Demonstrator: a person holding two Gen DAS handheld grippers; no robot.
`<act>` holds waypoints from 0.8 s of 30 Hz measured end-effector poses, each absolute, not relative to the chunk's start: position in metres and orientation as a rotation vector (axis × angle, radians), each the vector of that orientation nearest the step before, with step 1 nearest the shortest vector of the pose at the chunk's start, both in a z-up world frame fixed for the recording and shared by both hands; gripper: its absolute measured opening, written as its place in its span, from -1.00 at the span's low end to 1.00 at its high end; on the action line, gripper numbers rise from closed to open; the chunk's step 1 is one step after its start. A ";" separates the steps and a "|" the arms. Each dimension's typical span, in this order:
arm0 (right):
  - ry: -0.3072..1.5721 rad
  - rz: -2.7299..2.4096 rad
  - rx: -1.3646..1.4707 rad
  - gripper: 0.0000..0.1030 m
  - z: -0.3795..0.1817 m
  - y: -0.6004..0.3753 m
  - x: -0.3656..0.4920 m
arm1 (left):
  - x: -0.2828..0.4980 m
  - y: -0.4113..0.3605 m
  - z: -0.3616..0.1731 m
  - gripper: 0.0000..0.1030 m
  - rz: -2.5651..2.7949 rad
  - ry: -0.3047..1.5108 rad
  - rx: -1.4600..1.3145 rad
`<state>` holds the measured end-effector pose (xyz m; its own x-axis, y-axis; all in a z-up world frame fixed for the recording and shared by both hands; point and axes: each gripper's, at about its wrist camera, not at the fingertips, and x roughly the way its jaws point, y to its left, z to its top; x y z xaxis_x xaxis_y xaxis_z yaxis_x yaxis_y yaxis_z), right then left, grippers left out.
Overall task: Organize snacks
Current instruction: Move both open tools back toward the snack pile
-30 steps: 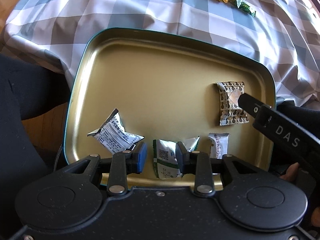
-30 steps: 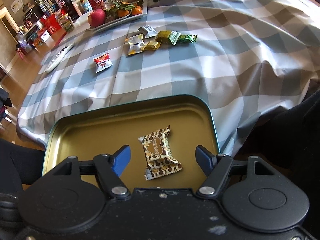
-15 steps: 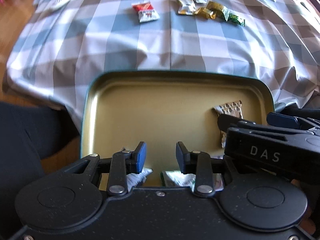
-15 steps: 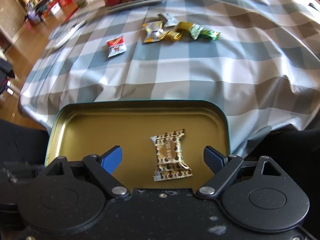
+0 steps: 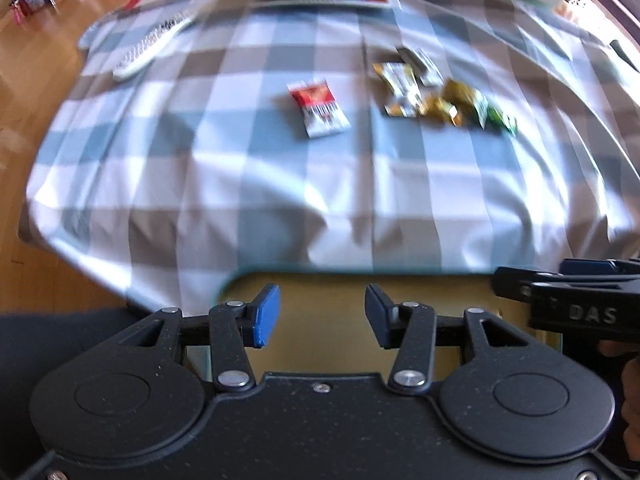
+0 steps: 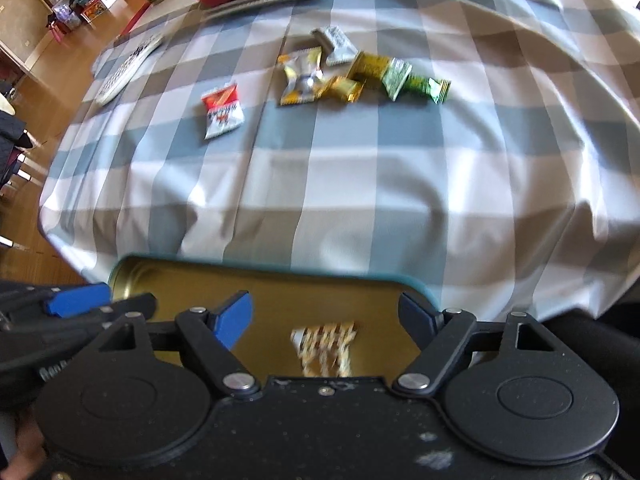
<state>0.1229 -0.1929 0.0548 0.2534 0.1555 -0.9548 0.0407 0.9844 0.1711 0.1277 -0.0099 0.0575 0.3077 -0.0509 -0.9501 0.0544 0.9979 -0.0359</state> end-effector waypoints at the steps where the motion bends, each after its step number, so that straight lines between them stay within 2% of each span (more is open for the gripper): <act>1: 1.305 0.069 0.176 0.61 0.056 -0.195 0.129 | 0.135 -0.008 0.059 0.08 -0.068 1.254 0.003; 15: 1.062 -0.147 0.203 0.62 0.062 -0.230 0.234 | 0.242 -0.009 0.058 0.06 -0.076 1.207 0.020; 20: 1.089 -0.180 0.254 0.50 0.053 -0.240 0.275 | 0.279 -0.007 0.051 0.06 -0.054 1.222 -0.027; 22: 1.114 -0.186 0.263 0.37 0.048 -0.239 0.292 | 0.289 -0.007 0.050 0.06 -0.040 1.222 -0.038; 24: 1.129 -0.182 0.275 0.33 0.044 -0.240 0.306 | 0.297 -0.005 0.048 0.06 -0.031 1.216 -0.054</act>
